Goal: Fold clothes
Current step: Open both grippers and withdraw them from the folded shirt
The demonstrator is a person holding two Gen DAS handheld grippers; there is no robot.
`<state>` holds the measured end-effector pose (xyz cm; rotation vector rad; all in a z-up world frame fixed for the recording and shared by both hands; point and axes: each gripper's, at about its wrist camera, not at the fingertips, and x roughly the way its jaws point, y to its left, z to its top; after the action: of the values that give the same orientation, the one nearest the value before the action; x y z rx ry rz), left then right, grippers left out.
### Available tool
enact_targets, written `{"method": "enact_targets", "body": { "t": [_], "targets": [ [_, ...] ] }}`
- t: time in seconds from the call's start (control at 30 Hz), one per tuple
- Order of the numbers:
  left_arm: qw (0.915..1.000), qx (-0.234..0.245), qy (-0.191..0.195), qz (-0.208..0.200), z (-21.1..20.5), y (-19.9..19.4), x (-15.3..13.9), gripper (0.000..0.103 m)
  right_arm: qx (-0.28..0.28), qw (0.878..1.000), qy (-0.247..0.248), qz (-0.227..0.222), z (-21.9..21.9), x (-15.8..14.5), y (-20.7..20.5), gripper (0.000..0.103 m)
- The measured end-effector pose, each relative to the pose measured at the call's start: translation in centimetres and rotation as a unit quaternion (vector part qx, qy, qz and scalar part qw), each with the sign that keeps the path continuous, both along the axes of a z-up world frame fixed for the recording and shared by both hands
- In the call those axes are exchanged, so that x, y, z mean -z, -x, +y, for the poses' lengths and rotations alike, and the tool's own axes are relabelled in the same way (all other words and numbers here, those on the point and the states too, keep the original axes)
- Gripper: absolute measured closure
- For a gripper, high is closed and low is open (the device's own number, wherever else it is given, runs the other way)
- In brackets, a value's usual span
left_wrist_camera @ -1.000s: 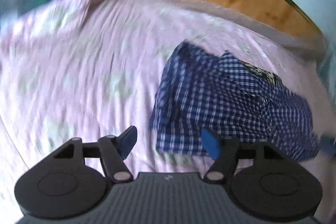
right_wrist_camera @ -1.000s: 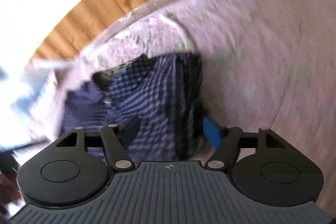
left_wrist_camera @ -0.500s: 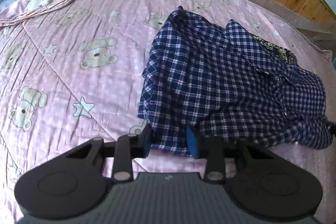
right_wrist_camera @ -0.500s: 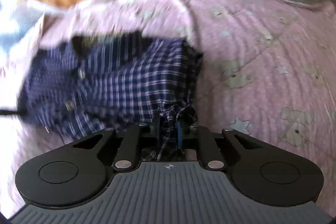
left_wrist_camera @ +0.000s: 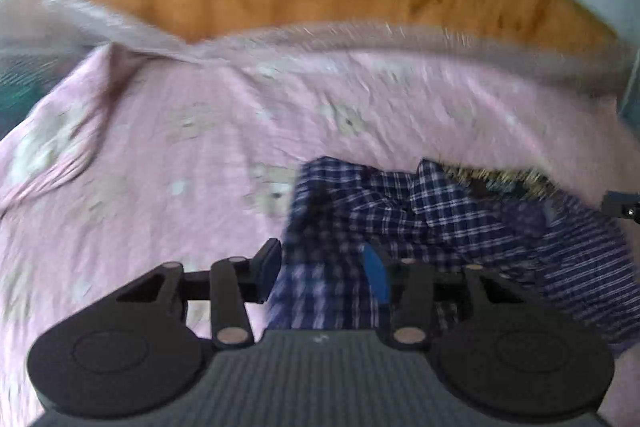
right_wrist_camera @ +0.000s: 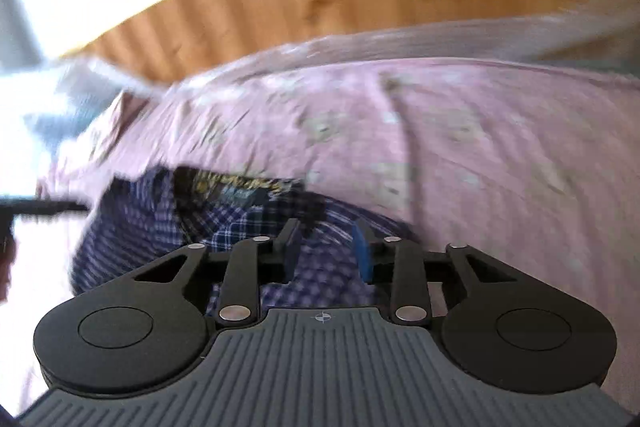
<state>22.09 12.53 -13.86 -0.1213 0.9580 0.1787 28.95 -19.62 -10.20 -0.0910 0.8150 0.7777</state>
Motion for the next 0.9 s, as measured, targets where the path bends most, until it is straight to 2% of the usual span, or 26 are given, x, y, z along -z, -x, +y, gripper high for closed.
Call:
{"method": "enact_targets", "body": {
  "t": [0.03,0.07,0.1,0.13,0.2,0.23,0.3,0.37,0.43,0.47,0.53,0.6,0.67,0.7,0.77,0.8,0.83,0.87,0.9],
  "targets": [
    [0.9997,0.007,-0.016,0.014,-0.2,-1.5,1.0,0.057,-0.010,0.999,0.035,0.001,0.8,1.8,-0.5,0.083],
    [0.9990,-0.002,-0.034,0.029,0.1,-2.6,2.1,0.056,-0.018,0.997,0.070,0.002,1.4,3.5,-1.0,0.084],
    [0.9988,-0.014,-0.033,0.033,0.7,-3.0,2.7,0.046,-0.010,0.995,0.094,0.001,0.9,4.9,-1.2,0.085],
    [0.9989,-0.031,-0.021,0.028,1.6,-3.1,2.8,0.038,-0.001,0.998,0.070,-0.003,-0.5,5.4,-1.2,0.084],
    [0.9980,-0.056,0.000,0.030,2.7,-2.8,2.3,0.040,0.032,0.998,0.043,0.026,-2.8,5.4,-1.5,0.084],
    [0.9977,-0.064,0.003,0.025,2.8,-2.1,1.5,0.042,0.052,0.997,0.041,0.041,-3.6,5.0,-1.5,0.069],
    [0.9967,-0.079,0.013,0.011,2.9,0.0,-0.4,0.044,0.085,0.994,0.023,0.063,-5.5,3.9,-1.2,0.053],
    [0.9943,-0.098,0.042,-0.006,2.5,3.2,-2.5,0.043,0.111,0.990,-0.023,0.089,-8.0,2.5,0.2,0.049],
    [0.9899,-0.114,0.085,-0.010,1.6,6.6,-3.9,0.040,0.127,0.981,-0.063,0.130,-9.9,2.1,2.2,0.035],
    [0.9867,-0.120,0.109,-0.008,1.0,8.2,-4.1,0.038,0.135,0.975,-0.084,0.153,-10.8,2.0,3.3,0.032],
    [0.9785,-0.132,0.158,0.001,-0.4,10.5,-3.5,0.035,0.150,0.956,-0.134,0.213,-12.3,2.3,5.5,0.020],
    [0.9726,-0.155,0.173,0.012,-0.9,10.5,-1.6,0.035,0.168,0.929,-0.180,0.277,-12.7,4.1,7.4,0.015],
    [0.9658,-0.176,0.189,0.022,-1.3,10.4,0.3,0.035,0.189,0.897,-0.218,0.334,-12.6,6.3,8.9,0.015],
    [0.9620,-0.188,0.196,0.024,-1.4,10.2,1.1,0.035,0.197,0.887,-0.231,0.349,-12.4,7.2,9.1,0.015],
    [0.9530,-0.218,0.211,0.014,-0.6,9.2,2.3,0.032,0.201,0.874,-0.253,0.363,-10.8,9.0,8.6,0.014],
    [0.9488,-0.231,0.215,0.009,-0.3,8.9,2.7,0.023,0.204,0.871,-0.262,0.363,-10.1,9.5,8.3,0.014],
    [0.9462,-0.244,0.213,0.004,-0.2,8.7,2.6,0.021,0.207,0.868,-0.270,0.361,-9.4,9.9,8.0,0.014],
    [0.9434,-0.256,0.211,-0.001,-0.1,8.5,2.5,0.026,0.210,0.873,-0.275,0.345,-8.7,9.8,7.7,0.022],
    [0.9405,-0.268,0.209,-0.006,0.1,8.3,2.5,0.055,0.216,0.886,-0.256,0.321,-8.0,9.2,7.4,0.062]
  ]
}}
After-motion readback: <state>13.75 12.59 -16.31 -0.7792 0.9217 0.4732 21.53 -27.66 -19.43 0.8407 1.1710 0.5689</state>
